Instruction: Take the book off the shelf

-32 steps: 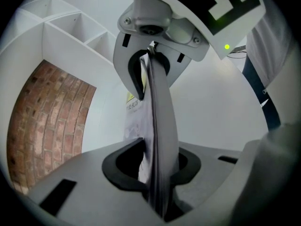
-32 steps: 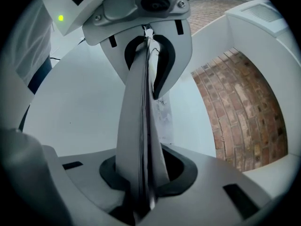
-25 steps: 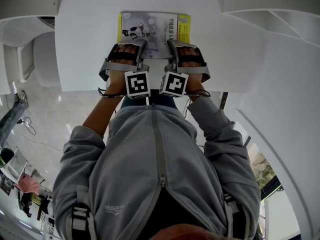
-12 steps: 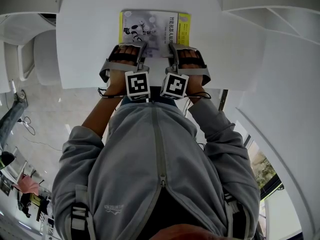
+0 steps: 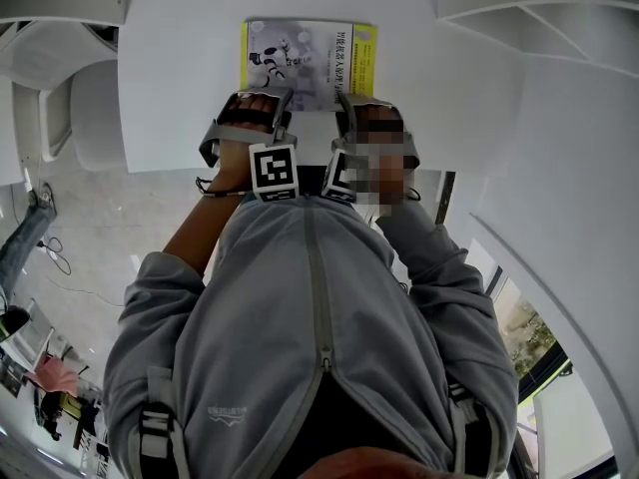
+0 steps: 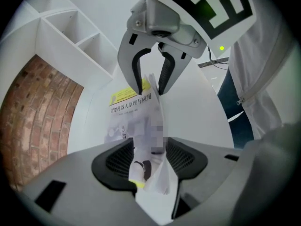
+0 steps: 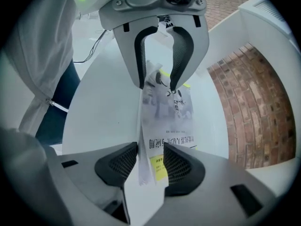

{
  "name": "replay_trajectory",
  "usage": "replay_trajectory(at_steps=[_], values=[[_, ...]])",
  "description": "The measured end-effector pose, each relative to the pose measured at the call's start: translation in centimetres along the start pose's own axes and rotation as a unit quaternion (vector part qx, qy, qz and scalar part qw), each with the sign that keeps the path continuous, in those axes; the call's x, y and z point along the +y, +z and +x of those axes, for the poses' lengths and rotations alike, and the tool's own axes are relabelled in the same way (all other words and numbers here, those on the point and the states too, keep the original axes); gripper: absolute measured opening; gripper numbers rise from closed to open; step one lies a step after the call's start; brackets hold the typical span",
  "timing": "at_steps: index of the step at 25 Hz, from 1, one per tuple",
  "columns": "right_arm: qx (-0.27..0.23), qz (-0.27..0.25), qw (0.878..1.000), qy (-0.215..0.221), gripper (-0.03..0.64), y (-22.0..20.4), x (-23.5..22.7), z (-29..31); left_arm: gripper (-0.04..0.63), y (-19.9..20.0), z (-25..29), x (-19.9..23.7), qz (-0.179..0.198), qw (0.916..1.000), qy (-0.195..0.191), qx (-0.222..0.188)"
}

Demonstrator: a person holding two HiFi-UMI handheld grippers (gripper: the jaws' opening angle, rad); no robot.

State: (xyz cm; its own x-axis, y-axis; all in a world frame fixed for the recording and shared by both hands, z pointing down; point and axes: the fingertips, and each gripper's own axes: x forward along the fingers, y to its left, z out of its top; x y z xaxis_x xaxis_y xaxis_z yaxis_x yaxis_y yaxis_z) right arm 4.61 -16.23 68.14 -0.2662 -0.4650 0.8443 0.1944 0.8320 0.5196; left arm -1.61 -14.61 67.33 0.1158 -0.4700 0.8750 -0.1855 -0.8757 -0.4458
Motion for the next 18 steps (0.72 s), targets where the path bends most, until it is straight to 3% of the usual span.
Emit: replay_trajectory(at_steps=[10,18], values=[[0.018,-0.008,0.999,-0.044,0.189,-0.2,-2.5,-2.9,0.209,0.4,-3.1,2.2,-0.008,0.9987,0.048,-0.016],[-0.01,-0.002,0.992,-0.125,0.115,1.8,-7.8,-6.9,0.078,1.9,-7.3,6.9,-0.008,0.9883,0.146,-0.044]])
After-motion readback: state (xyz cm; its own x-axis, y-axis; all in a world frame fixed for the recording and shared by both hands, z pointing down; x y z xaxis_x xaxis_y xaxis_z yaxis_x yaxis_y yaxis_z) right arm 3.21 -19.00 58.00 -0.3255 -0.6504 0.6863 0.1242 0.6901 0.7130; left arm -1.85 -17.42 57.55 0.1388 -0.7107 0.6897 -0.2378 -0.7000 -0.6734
